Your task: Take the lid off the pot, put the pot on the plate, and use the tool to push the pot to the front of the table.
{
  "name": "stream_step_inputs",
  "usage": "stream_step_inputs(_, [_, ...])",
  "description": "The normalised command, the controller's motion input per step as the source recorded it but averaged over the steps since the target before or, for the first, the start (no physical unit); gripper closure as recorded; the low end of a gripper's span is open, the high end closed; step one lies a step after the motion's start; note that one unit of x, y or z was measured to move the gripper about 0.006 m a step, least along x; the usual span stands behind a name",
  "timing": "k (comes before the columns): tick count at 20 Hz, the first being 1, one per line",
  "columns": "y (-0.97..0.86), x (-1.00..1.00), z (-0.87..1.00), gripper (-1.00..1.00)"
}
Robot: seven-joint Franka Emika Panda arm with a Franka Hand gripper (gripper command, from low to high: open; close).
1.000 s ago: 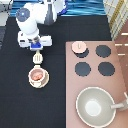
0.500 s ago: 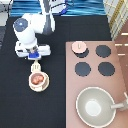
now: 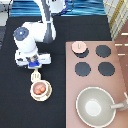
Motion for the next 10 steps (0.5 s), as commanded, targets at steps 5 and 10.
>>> stream_step_inputs(5, [0.82,0.03,0.04,1.00])
stream_step_inputs(10, [0.63,0.35,0.10,1.00])
